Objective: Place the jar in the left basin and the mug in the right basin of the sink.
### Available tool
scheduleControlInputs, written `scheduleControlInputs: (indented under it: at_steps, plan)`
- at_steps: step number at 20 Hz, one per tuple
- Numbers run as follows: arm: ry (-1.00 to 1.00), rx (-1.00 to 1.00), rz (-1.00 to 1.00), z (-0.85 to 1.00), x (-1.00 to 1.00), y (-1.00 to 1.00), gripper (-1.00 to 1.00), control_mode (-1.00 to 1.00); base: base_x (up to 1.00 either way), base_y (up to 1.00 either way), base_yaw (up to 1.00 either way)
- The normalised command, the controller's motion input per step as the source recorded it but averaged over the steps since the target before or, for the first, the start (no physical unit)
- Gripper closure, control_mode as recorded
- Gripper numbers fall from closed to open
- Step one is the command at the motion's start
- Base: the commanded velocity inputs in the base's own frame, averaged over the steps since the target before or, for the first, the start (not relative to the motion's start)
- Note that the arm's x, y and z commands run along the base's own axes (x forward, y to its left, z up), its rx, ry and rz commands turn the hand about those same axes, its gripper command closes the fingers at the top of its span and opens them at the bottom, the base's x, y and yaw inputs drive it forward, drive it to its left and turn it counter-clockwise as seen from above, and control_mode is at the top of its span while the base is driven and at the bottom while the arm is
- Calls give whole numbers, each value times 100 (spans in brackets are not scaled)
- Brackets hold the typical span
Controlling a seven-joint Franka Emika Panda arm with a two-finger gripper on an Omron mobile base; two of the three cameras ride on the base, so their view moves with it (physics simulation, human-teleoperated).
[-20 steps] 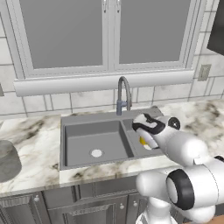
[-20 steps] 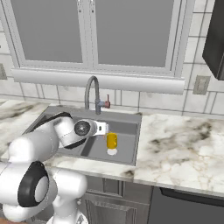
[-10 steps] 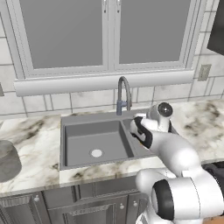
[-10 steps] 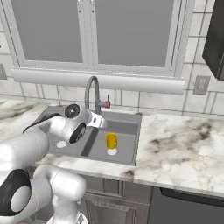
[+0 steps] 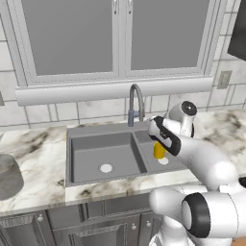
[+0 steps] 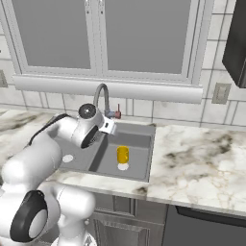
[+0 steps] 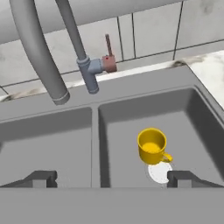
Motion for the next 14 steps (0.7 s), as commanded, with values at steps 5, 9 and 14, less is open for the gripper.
scheduleControlInputs:
  at_steps: [5, 9, 14]
  plan:
    - [3, 16, 12, -8, -5, 40, -100, -100, 0, 0, 0]
    - [10, 7, 7, -13, -16, 77, -100, -100, 0, 0, 0]
    - [12, 0, 3, -4, -18, 88, -100, -100, 0, 0, 0]
